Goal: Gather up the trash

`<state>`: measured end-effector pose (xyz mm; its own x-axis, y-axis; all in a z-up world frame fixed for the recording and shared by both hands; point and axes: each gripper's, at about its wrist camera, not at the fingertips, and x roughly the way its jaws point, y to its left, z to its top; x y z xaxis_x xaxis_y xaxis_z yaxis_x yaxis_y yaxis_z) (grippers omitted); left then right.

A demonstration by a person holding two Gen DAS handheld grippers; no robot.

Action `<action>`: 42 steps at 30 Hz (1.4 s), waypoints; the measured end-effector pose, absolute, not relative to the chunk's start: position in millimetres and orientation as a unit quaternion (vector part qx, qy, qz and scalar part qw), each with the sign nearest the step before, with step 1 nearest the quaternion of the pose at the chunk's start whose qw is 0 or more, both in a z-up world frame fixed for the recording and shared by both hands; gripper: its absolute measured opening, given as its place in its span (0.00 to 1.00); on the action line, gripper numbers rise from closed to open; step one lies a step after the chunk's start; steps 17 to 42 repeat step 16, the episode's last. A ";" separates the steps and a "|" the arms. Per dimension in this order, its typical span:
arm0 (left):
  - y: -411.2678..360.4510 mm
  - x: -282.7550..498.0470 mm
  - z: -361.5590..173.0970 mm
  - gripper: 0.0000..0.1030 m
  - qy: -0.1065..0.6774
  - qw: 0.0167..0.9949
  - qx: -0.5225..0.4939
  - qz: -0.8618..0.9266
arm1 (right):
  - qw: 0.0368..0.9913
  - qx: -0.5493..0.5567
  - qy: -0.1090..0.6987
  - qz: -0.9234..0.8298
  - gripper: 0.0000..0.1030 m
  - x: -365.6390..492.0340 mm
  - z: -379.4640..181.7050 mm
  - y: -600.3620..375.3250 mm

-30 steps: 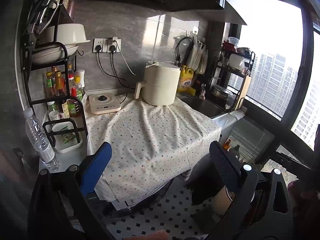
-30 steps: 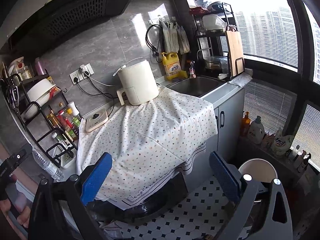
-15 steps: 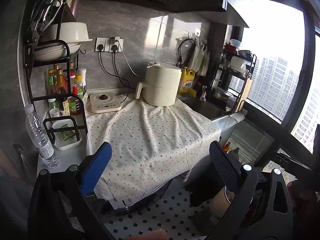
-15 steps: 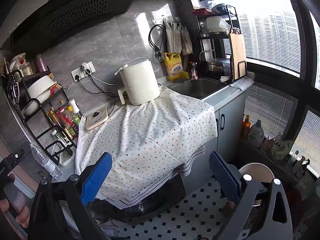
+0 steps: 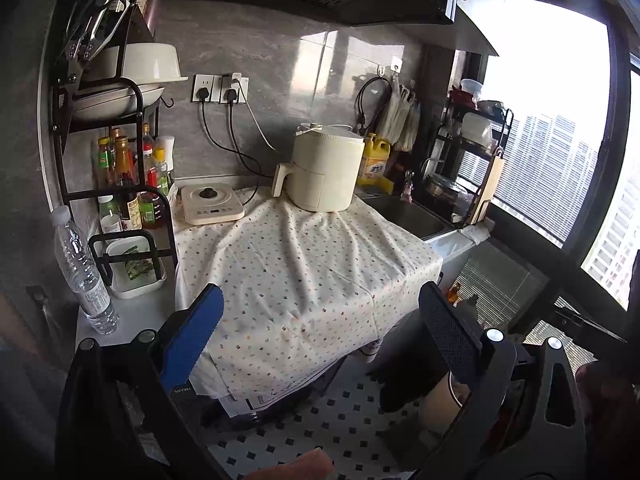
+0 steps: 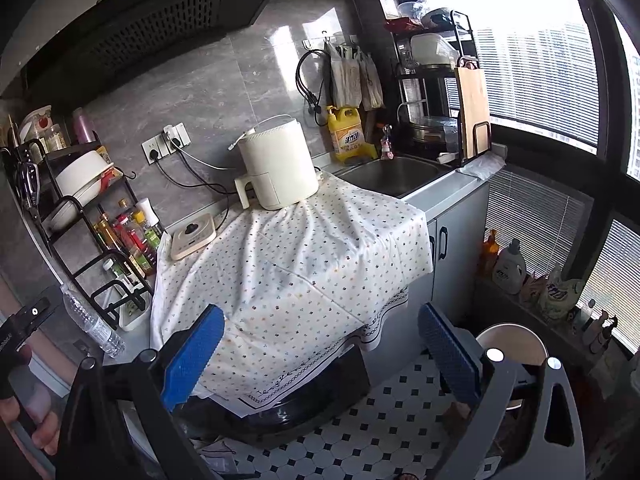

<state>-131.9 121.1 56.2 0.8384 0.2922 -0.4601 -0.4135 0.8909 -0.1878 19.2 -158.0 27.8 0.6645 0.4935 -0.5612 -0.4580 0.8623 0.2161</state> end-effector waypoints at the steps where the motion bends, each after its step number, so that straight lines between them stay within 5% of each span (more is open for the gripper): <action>1: 120.5 -132.2 56.0 0.94 0.215 0.948 -0.140 0.186 | 0.912 0.028 0.316 0.260 0.92 19.2 27.9 -158.4; 42: 113.1 -126.7 47.2 0.94 0.230 0.949 -0.131 0.169 | 0.908 0.040 0.335 0.248 0.92 15.6 17.8 -166.9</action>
